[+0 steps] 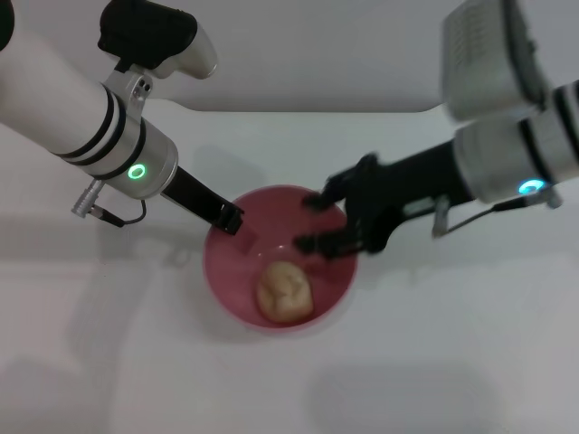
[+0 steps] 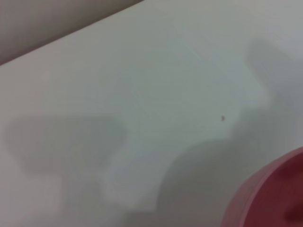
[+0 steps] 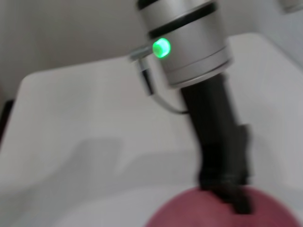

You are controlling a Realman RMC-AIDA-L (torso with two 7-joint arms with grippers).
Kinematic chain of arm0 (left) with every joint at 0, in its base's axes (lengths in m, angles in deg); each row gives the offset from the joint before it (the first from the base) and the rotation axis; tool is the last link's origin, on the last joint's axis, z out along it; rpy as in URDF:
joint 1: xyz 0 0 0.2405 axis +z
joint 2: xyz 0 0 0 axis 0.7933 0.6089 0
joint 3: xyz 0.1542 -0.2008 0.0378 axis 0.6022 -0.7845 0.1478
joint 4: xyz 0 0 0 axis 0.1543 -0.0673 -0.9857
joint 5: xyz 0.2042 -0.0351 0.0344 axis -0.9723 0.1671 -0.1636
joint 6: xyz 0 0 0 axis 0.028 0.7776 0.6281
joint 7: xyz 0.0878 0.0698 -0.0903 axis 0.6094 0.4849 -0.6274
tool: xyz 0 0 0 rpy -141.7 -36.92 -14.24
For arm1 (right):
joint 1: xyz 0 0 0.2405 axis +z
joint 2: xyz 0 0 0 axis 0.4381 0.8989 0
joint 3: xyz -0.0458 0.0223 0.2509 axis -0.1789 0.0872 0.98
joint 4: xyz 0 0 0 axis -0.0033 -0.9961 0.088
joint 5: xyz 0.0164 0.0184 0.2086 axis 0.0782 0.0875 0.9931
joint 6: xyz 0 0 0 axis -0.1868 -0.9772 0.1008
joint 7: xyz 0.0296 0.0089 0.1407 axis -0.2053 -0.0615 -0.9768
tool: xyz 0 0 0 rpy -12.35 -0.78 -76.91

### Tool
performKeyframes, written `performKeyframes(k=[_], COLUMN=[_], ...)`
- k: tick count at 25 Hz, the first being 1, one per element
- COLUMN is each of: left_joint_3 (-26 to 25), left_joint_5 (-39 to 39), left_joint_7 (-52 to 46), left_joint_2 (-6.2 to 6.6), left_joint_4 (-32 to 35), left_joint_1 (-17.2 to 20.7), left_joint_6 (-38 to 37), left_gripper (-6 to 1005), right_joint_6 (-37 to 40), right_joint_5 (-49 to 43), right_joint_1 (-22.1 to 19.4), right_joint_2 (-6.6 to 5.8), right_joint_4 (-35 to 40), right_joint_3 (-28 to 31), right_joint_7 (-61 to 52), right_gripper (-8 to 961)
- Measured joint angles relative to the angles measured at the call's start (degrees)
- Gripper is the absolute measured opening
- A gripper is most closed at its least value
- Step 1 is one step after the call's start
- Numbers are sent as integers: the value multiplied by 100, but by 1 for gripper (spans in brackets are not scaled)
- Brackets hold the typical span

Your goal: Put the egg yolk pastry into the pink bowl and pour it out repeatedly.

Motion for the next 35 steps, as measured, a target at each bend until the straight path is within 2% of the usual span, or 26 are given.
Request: performKeyframes(k=[3, 6, 11, 14, 15, 16, 18, 19, 21, 24, 26, 29, 30, 33, 35], left_joint_3=[-9, -75, 70, 466, 466, 662, 1362, 1503, 2116, 2789, 3443, 4267, 4581, 5211, 5457], left_joint_5=[-5, 8, 33, 124, 124, 145, 138, 128, 74, -56, -270, -626, -724, -731, -720], left_joint_7=[1, 49, 188, 413, 413, 526, 1074, 1186, 1717, 2286, 2741, 3376, 3772, 5021, 5817], left_joint_2=[1, 2, -13, -8, -8, -3, 5, 3, 3, 3, -4, -30, -48, -86, -95], left_joint_4=[5, 136, 913, 1473, 1473, 1651, 2000, 2014, 2007, 1783, 1352, 359, -138, -1162, -1492], left_joint_1=[29, 179, 793, 1292, 1292, 1487, 2145, 2234, 2614, 2934, 3118, 3120, 3012, 2652, 2480], left_joint_6=[-89, -364, -1167, -1961, -1961, -2376, -3903, -4157, -5334, -6813, -8371, -10582, -11400, -12836, -13258], left_gripper=[6, 7, 7, 7, 7, 7, 7, 7, 7, 6, 6, 6, 6, 6, 5], right_joint_6=[-259, -614, -955, -982, -980, -981, -984, -980, -984, -985, -984, -982, -981, -984, -989], right_joint_5=[79, 253, 491, 514, 515, 516, 517, 518, 519, 521, 523, 525, 526, 527, 527], right_joint_1=[-188, -441, -779, -940, -983, -1015, -1088, -1122, -1183, -1252, -1279, -1279, -1267, -1222, -1188], right_joint_2=[5, 13, -17, -25, -25, -28, -32, -32, -33, -34, -35, -36, -36, -36, -36], right_joint_4=[58, 35, -432, -745, -863, -953, -1145, -1212, -1293, -1340, -1344, -1345, -1346, -1346, -1346], right_joint_3=[414, 1013, 2080, 2714, 2901, 3042, 3319, 3414, 3542, 3618, 3624, 3630, 3629, 3630, 3631], right_joint_7=[-1, -7, -27, -16, 0, 10, 25, 29, 34, 38, 40, 42, 43, 44, 45], right_gripper=[511, 513, 514, 513, 513, 513, 512, 512, 512, 511, 511, 511, 512, 512, 512])
